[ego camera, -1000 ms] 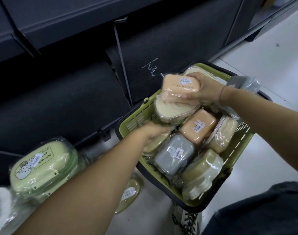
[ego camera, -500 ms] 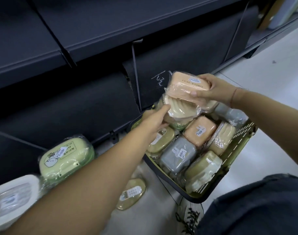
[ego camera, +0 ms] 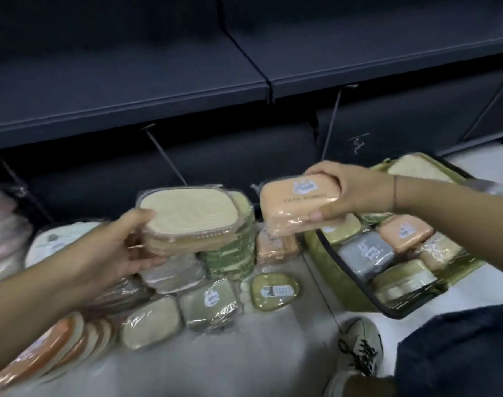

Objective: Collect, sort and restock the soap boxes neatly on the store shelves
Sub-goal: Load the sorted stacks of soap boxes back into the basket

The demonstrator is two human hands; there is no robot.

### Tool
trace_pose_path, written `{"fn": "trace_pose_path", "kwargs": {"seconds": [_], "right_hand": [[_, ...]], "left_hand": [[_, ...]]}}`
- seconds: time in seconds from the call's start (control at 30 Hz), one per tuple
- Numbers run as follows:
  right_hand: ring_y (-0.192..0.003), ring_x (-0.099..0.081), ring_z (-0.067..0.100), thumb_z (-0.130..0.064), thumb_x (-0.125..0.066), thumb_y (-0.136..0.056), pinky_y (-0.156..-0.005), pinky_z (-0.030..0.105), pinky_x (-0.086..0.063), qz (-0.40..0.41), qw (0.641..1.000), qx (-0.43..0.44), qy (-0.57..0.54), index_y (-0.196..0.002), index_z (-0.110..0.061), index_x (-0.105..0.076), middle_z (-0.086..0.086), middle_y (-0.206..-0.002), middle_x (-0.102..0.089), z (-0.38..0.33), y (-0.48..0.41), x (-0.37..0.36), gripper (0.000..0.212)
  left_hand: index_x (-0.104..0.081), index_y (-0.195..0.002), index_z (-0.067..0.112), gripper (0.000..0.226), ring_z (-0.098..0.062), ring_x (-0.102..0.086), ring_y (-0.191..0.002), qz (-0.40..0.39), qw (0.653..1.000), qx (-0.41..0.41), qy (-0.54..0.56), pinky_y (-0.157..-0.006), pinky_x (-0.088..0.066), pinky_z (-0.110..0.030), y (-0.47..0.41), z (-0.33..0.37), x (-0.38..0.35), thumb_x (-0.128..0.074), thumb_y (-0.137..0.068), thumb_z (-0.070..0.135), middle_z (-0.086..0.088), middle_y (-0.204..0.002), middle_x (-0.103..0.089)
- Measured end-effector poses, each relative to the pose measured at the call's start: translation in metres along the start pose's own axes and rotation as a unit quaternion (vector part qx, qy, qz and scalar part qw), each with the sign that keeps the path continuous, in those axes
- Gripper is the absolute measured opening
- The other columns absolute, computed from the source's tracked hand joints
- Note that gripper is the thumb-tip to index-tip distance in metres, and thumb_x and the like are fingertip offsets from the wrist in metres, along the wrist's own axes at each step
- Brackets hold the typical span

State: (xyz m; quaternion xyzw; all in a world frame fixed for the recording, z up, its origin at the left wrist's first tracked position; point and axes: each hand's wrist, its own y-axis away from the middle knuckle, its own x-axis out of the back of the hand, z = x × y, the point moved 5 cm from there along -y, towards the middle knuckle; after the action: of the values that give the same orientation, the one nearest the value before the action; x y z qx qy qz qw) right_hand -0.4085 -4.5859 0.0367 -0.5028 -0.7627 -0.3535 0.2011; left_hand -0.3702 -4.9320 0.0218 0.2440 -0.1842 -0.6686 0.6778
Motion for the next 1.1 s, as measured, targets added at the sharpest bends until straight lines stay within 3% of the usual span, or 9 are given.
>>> {"fn": "trace_pose_path", "kwargs": {"seconds": [0.13, 0.27, 0.33, 0.47, 0.63, 0.7, 0.83, 1.0, 1.1], "right_hand": [[-0.101, -0.057, 0.009, -0.040, -0.089, -0.062, -0.086, 0.022, -0.049, -0.020, 0.997, -0.062, 0.030, -0.127, -0.023, -0.046, -0.007, -0.114, -0.059, 0.021, -0.030, -0.069, 0.079], [-0.100, -0.051, 0.011, -0.034, -0.086, -0.068, -0.086, 0.021, -0.040, 0.002, 0.993, -0.112, 0.033, -0.133, -0.019, -0.044, -0.007, -0.112, -0.054, 0.044, -0.038, -0.126, 0.079], [-0.103, -0.050, 0.012, -0.031, -0.087, -0.067, -0.088, 0.020, -0.040, -0.001, 0.991, -0.128, 0.042, -0.138, -0.020, -0.040, -0.007, -0.117, -0.052, 0.061, -0.033, -0.142, 0.085], [-0.114, -0.049, 0.016, -0.034, -0.090, -0.060, -0.100, 0.027, -0.042, -0.031, 0.986, -0.122, 0.112, -0.141, -0.023, -0.036, 0.002, -0.132, -0.047, 0.087, -0.026, -0.146, 0.097], [-0.116, -0.049, 0.016, -0.035, -0.090, -0.059, -0.103, 0.032, -0.042, 0.011, 0.986, -0.116, 0.118, -0.140, -0.025, -0.038, 0.000, -0.131, -0.045, 0.098, -0.036, -0.130, 0.096], [-0.115, -0.051, 0.017, -0.033, -0.091, -0.058, -0.102, 0.036, -0.044, 0.025, 0.986, -0.120, 0.114, -0.138, -0.024, -0.040, 0.001, -0.131, -0.047, 0.108, -0.046, -0.118, 0.095], [-0.114, -0.051, 0.021, -0.025, -0.092, -0.058, -0.100, 0.035, -0.044, 0.050, 0.986, -0.120, 0.109, -0.135, -0.020, -0.044, 0.005, -0.127, -0.049, 0.125, -0.071, -0.097, 0.091], [-0.119, -0.050, 0.021, -0.022, -0.091, -0.059, -0.103, 0.030, -0.040, 0.027, 0.986, -0.122, 0.106, -0.140, -0.017, -0.041, 0.005, -0.132, -0.047, 0.141, -0.112, -0.102, 0.096], [-0.125, -0.045, 0.023, -0.022, -0.088, -0.062, -0.109, 0.034, -0.036, -0.013, 0.986, -0.090, 0.142, -0.143, -0.018, -0.039, 0.005, -0.136, -0.043, 0.140, -0.129, -0.115, 0.095]], "left_hand": [[-0.062, -0.092, 0.002, 0.038, -0.021, -0.068, -0.065, 0.008, 0.999, 0.044, 0.016, -0.055, -0.060, -0.033, 0.013, -0.028, 0.040, -0.078, -0.062, 0.018, -0.009, -0.069, -0.066], [-0.062, -0.108, 0.002, 0.039, -0.024, -0.065, -0.083, 0.034, 0.998, 0.041, 0.027, -0.064, -0.062, -0.034, 0.000, -0.031, 0.048, -0.070, -0.074, 0.018, -0.019, -0.104, -0.061], [-0.060, -0.118, -0.002, 0.053, -0.027, -0.063, -0.092, 0.030, 0.998, 0.037, 0.035, -0.067, -0.062, -0.033, -0.006, -0.031, 0.050, -0.071, -0.071, 0.020, -0.019, -0.111, -0.060], [-0.052, -0.131, -0.008, 0.077, -0.028, -0.063, -0.092, 0.013, 0.999, 0.040, 0.027, -0.065, -0.061, -0.031, -0.012, -0.033, 0.053, -0.072, -0.064, 0.024, -0.016, -0.113, -0.061], [-0.061, -0.120, 0.000, 0.059, -0.025, -0.069, -0.086, -0.022, 0.998, 0.038, 0.035, -0.072, -0.061, -0.034, -0.022, -0.029, 0.039, -0.078, -0.067, 0.019, -0.022, -0.121, -0.065], [-0.064, -0.111, 0.004, 0.057, -0.025, -0.071, -0.084, -0.033, 0.998, 0.033, 0.031, -0.072, -0.061, -0.034, -0.027, -0.029, 0.036, -0.084, -0.061, 0.022, -0.019, -0.115, -0.068], [-0.066, -0.113, 0.004, 0.107, -0.025, -0.072, -0.089, -0.049, 0.998, 0.023, 0.021, -0.070, -0.061, -0.034, -0.035, -0.029, 0.035, -0.100, -0.017, 0.039, -0.018, -0.110, -0.071], [-0.064, -0.116, 0.003, 0.115, -0.027, -0.073, -0.091, -0.051, 0.998, 0.022, 0.034, -0.066, -0.060, -0.034, -0.050, -0.029, 0.034, -0.100, -0.012, 0.038, -0.019, -0.116, -0.069], [-0.065, -0.114, 0.005, 0.111, -0.027, -0.073, -0.093, -0.059, 0.998, 0.021, 0.027, -0.066, -0.060, -0.035, -0.055, -0.031, 0.032, -0.100, -0.014, 0.039, -0.017, -0.114, -0.070]]}}
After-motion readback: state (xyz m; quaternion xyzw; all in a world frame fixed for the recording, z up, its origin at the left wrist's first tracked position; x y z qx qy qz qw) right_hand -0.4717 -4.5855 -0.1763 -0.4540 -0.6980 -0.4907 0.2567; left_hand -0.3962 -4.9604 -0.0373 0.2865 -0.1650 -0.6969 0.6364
